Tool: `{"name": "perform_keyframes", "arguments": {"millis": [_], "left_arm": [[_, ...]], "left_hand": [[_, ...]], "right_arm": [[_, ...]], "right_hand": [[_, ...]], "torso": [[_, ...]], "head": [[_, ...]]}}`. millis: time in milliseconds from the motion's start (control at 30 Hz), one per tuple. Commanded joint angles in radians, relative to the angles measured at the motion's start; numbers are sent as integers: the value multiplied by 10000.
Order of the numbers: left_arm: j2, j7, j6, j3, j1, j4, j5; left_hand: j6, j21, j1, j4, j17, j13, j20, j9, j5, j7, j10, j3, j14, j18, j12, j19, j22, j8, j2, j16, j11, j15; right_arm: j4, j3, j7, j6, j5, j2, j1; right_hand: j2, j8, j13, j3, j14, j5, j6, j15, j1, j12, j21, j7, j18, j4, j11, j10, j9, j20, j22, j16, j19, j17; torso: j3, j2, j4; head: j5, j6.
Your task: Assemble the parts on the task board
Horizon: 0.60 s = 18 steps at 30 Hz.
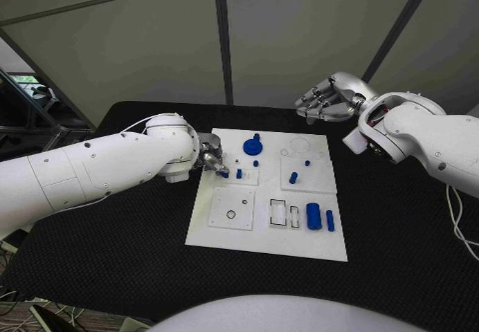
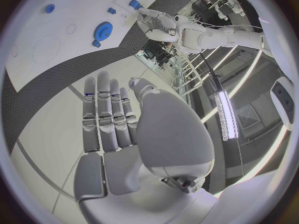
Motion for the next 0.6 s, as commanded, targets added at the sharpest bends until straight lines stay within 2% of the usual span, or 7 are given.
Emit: {"name": "perform_keyframes", "arguments": {"millis": [33,600], "left_arm": [[-9,-5,35,-14,-9,-64,-228],[292,136,634,-13,-5,-214,-254]], "left_hand": [[83,50,38,-1325,2479,-6,-14,21,56,8,77,1396,1004,-706,32,47,846,14,-64,45,0,-53],[119,56,26,-1376,2483,63,-26,32,53,-4,150,1463,1006,-710,70,58,861,22,-166,48,-13,-63]], "right_arm": [[1,6,97,53,-16,4,12],[-2,6,83,88,-16,9,12]], "right_hand": [[-8,-37,-16,47,12,26,49,69,-86,-46,-45,31,30,-1,40,20,12,78,-13,-43,-5,10],[-5,-37,-19,55,26,31,54,70,-122,-49,-67,31,31,11,40,24,13,81,-23,-64,7,19]], "torso": [[1,10,-9],[3,9,-16]], "head": [[-13,0],[-41,-45]]}}
